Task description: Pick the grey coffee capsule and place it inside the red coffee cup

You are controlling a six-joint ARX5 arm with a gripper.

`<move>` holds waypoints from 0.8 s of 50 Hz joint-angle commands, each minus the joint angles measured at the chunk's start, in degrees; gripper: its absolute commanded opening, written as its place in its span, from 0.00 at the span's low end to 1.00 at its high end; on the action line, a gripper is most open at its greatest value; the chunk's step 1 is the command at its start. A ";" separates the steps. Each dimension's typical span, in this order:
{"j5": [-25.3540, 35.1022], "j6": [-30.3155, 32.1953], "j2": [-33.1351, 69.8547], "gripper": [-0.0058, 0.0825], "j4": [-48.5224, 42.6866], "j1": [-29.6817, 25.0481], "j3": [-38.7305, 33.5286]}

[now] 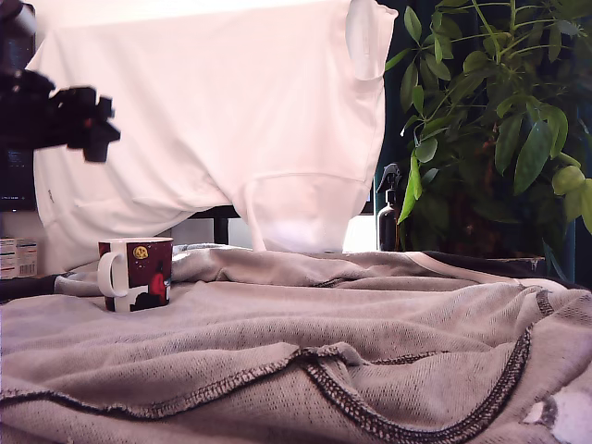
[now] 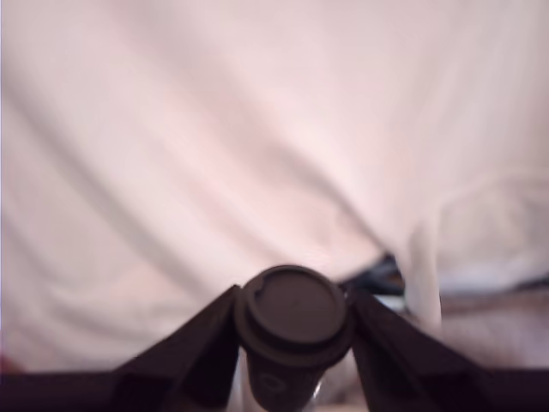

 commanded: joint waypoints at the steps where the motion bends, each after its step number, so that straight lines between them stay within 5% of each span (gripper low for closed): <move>1: 0.09 0.20 3.17 0.07 -0.22 -0.15 1.86; 16: 0.28 -0.33 10.34 0.07 -4.72 -0.20 8.68; 36: 5.77 -2.47 10.58 0.07 -15.26 -0.31 9.20; 40: 7.67 -2.82 10.58 0.16 -15.85 -0.31 9.20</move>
